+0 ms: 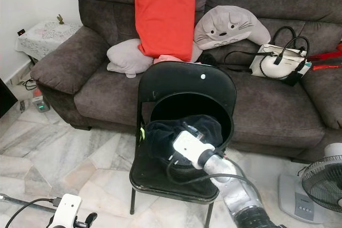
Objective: Hang hanger
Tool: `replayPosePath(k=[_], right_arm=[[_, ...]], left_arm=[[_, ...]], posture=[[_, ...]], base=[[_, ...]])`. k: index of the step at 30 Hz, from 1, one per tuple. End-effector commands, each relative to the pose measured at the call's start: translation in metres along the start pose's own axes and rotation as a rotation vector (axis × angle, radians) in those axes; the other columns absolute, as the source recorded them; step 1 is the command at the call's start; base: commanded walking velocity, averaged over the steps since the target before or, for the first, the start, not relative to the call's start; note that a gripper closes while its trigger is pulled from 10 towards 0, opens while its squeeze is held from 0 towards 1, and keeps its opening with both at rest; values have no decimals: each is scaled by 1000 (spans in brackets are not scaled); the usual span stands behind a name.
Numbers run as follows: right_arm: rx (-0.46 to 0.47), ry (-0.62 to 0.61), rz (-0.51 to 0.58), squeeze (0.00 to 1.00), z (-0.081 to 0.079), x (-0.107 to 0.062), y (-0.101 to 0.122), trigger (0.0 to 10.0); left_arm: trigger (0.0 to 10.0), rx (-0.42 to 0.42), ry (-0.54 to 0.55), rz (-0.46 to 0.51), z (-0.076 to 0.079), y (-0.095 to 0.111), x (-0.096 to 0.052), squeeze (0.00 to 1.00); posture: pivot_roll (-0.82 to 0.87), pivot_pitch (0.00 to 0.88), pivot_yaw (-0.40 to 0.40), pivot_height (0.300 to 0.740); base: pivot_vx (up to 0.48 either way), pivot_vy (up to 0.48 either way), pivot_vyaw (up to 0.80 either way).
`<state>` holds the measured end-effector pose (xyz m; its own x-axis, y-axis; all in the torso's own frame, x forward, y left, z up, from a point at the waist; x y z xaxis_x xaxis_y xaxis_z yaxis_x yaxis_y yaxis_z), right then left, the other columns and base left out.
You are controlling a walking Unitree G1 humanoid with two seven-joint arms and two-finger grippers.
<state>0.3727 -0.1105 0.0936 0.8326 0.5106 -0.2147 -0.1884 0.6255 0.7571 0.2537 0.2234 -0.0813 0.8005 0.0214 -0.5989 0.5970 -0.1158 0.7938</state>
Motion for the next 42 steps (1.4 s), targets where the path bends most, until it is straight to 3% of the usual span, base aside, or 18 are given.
replayPosePath(k=[1,9,14,19,29,30,32,36,39,42], right_arm=[[61,9,0,0,-2,-2,0,10000],[147,148,-32,0,-23,-4,-2,10000],[135,193,-52,0,-28,-6,-3,10000],[50,121,-127,0,-12,-2,-14,10000],[-55,63,-153,0,1,9,-17,10000],[41,69,-88,0,0,14,-5,10000],[144,88,-17,0,-3,17,7,10000],[290,96,93,0,0,19,26,10000],[343,111,153,0,1,18,35,10000],[320,117,112,0,-2,19,27,10000]], left_arm=[[10000,2,0,-37,-1,-10,-3,0],[10000,8,-5,-43,1,-10,-2,0],[10000,8,-4,-45,0,-10,-2,0],[10000,10,-6,-51,0,-11,-2,0],[10000,13,-6,-55,1,-11,-2,0],[10000,13,-4,-57,0,-11,-2,0],[10000,14,-3,-58,0,-11,-2,0],[10000,13,-1,-60,0,-12,-2,0],[10000,14,0,-63,-1,-13,-2,0],[10000,15,-2,-67,-1,-14,-3,0]], posture=[[-66,109,26,740],[-66,109,28,740],[-62,111,28,740],[-62,113,31,740],[-57,111,31,740],[-52,113,31,740],[-49,113,30,740],[-49,113,30,740],[-51,114,32,740],[-52,112,32,740]], base=[[0,0,0],[0,0,0],[0,0,0],[0,0,0],[0,0,0],[0,0,0],[0,0,0],[0,0,0],[0,0,0],[0,0,0]])
Point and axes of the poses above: a point about 5 cm out from each wrist's last joint towards the gripper, its own x axis pointing out of the wrist towards the gripper, its own y axis along the axis of the wrist's last joint, z = x × y, the point moved 5 cm from there along x, pointing out of the wrist towards the gripper, and after that the axes turned 4 degrees about -x, right-handed, at the moved point
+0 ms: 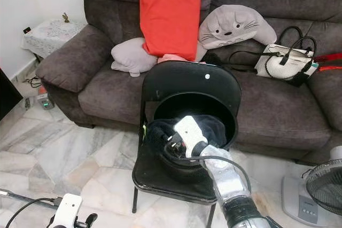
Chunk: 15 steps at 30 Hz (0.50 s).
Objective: Hang hanger
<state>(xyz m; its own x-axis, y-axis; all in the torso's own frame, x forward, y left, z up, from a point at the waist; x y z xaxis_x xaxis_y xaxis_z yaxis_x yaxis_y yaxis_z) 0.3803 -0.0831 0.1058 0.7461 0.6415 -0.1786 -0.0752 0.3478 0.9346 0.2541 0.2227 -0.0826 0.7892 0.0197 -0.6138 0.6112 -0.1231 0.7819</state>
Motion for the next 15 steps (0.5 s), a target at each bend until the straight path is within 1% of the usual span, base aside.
replayPosePath(k=[1,2,4,5,6,7,9,10,11,13,14,15], right_arm=[[-18,-7,-12,0,3,1,-1,10000],[-18,-7,-12,0,3,1,-1,10000],[-18,-29,-77,0,6,-1,-15,10000],[-21,-21,-97,0,5,-3,-20,10000],[-21,-21,-97,0,5,-3,-20,10000],[-32,25,-118,0,-1,-6,-25,10000],[-45,52,-125,0,-4,-7,-27,10000],[-67,53,-143,0,-4,-8,-30,10000],[-117,41,-174,0,-1,-8,-35,10000],[-133,29,-177,0,1,-8,-36,10000],[-125,-5,-158,0,5,-6,-32,10000],[-125,-5,-158,0,5,-6,-32,10000]], left_arm=[[10000,7,2,-49,-1,-14,-4,0],[10000,7,2,-49,-1,-14,-4,0],[10000,7,1,-51,-2,-14,-4,0],[10000,7,1,-52,-2,-14,-4,0],[10000,7,1,-52,-2,-14,-4,0],[10000,9,1,-54,-2,-15,-4,0],[10000,10,2,-56,-2,-15,-4,0],[10000,10,2,-56,-2,-15,-4,0],[10000,12,2,-57,-2,-15,-4,0],[10000,12,2,-56,-2,-15,-4,0],[10000,11,2,-56,-2,-15,-4,0],[10000,11,2,-56,-2,-15,-4,0]], posture=[[-52,112,32,740],[-52,112,32,740],[-50,112,32,740],[-50,112,32,740],[-50,112,32,740],[-50,111,34,740],[-50,111,34,740],[-51,111,35,740],[-51,111,35,740],[-47,111,33,740],[-44,110,33,740],[-44,110,33,740]], base=[[0,0,0],[0,0,0],[0,0,0],[0,0,0],[0,0,0],[0,0,0],[0,0,0],[0,0,0],[0,0,0],[0,0,0],[0,0,0],[0,0,0]])
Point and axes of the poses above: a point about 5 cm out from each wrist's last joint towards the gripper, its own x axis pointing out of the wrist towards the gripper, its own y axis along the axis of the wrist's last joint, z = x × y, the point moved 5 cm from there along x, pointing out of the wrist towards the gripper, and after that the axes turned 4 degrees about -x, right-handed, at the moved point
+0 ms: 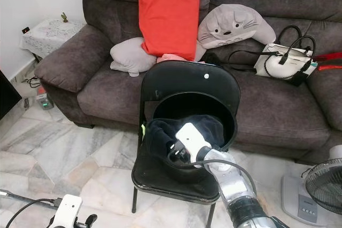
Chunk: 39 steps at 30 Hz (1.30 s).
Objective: Hang hanger
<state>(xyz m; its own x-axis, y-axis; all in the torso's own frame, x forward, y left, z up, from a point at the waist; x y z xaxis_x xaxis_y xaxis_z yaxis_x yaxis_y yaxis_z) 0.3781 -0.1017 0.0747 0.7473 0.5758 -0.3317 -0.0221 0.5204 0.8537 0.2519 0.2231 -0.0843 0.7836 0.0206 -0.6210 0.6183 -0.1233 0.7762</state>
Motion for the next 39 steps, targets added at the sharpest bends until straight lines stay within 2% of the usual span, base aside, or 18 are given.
replayPosePath(k=[1,3,9,15,16,17,18,32,39], right_arm=[[19,-25,31,0,6,2,7,10000],[51,4,60,0,2,3,11,10000],[-61,11,11,0,0,6,3,10000],[-39,14,45,0,-2,9,7,10000],[-39,14,44,0,-2,9,6,6824],[-48,12,38,0,-2,9,5,2706],[-54,10,33,0,-2,9,3,0],[-57,16,43,0,-4,9,-1,0],[-90,17,39,0,-3,10,0,0]], left_arm=[[10000,9,3,-46,-2,-12,-3,0],[10000,10,2,-46,-2,-11,-3,0],[10000,13,0,-44,-1,-10,-2,0],[10000,14,2,-42,-1,-10,-2,0],[10000,14,2,-42,-1,-10,-2,0],[10000,15,2,-42,-1,-10,-2,0],[10000,15,2,-42,-1,-10,-2,0],[10000,12,4,-47,-1,-13,-4,0],[10000,13,6,-45,-2,-13,-4,0]], posture=[[-44,110,34,740],[-44,110,34,740],[-43,110,35,740],[-36,110,32,740],[-36,110,32,740],[-35,110,32,740],[-33,111,31,740],[-31,111,33,740],[-25,111,34,740]], base=[[0,0,0],[0,0,0],[0,0,0],[0,0,0],[0,0,0],[0,0,0],[0,0,0],[0,0,0],[0,0,0]])
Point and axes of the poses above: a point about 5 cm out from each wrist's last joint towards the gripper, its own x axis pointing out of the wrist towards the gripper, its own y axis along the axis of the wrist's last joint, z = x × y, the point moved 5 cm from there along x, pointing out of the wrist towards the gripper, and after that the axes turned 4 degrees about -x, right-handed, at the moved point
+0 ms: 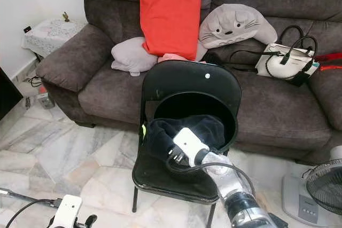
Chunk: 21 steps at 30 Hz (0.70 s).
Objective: Hang hanger
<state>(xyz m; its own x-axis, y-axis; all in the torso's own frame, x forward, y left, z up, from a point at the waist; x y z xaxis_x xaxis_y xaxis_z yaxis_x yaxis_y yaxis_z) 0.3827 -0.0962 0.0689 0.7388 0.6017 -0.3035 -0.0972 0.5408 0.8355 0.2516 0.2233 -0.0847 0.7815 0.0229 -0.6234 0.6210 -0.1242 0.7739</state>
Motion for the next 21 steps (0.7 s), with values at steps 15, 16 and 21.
replayPosePath(k=[15,16,21], right_arm=[[-42,-6,22,0,1,3,6,0],[-42,-10,21,0,2,3,6,0],[-49,-29,24,0,6,3,8,0]], left_arm=[[10000,11,2,-35,-1,-11,-3,0],[10000,11,1,-35,-1,-11,-3,0],[10000,12,1,-35,-1,-11,-3,0]], posture=[[-24,112,36,740],[-26,110,36,740],[-26,110,36,740]], base=[[0,0,0],[0,0,0],[0,0,0]])
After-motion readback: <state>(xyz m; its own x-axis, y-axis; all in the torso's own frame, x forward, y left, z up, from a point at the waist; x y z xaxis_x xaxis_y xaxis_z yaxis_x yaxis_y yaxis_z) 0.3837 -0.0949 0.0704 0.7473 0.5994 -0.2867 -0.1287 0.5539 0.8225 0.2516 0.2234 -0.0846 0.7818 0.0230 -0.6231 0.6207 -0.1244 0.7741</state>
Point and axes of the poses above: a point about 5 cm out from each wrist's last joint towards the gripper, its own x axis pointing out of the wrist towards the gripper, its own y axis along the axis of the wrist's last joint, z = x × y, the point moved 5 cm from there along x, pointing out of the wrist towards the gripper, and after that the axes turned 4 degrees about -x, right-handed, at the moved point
